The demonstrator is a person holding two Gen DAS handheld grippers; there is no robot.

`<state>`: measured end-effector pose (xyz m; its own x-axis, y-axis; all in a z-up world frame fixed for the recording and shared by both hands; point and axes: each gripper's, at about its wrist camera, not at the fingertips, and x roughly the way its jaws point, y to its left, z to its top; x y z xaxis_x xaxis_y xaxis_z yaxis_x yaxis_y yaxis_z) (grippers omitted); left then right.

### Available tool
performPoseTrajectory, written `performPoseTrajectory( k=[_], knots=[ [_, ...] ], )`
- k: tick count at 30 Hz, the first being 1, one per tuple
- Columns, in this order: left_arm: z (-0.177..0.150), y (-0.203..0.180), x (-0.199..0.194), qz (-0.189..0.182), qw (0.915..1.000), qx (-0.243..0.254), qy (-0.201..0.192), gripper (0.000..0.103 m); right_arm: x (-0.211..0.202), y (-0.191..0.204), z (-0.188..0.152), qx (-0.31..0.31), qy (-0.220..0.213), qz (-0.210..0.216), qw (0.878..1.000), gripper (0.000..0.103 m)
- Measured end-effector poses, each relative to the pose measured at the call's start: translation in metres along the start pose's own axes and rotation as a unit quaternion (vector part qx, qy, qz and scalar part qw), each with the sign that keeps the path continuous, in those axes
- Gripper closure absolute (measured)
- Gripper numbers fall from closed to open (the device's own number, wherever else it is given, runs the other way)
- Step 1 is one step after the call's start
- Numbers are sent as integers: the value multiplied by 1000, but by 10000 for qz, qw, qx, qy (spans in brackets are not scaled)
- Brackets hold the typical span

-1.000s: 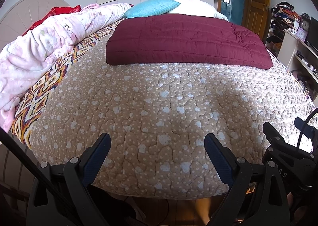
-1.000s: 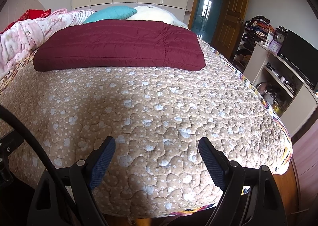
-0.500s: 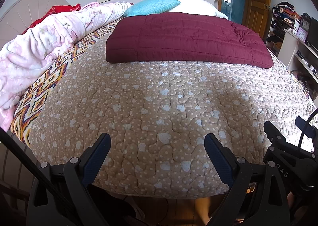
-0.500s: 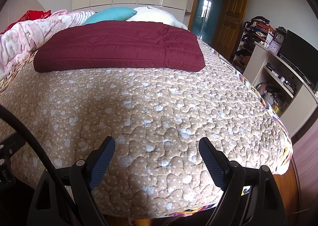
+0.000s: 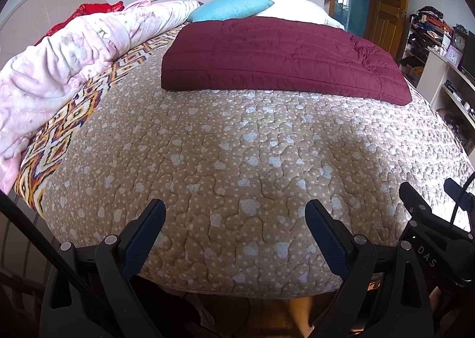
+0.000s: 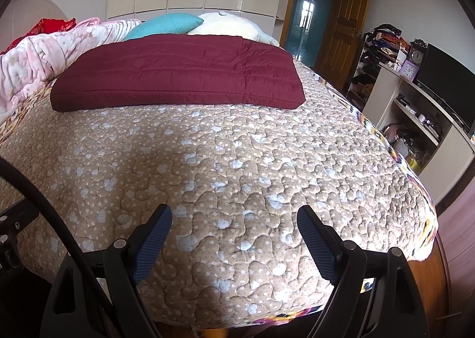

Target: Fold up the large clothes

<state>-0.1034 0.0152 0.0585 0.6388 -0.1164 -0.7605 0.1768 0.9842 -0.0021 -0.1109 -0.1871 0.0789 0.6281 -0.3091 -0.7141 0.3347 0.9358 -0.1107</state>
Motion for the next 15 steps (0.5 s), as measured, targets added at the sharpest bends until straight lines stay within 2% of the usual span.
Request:
performPoseTrajectory(
  k=[15],
  knots=[
    [3,-6,-19,73,9994,150,-295,9,-7,-6,2,92,-68,18,9999,14]
  ],
)
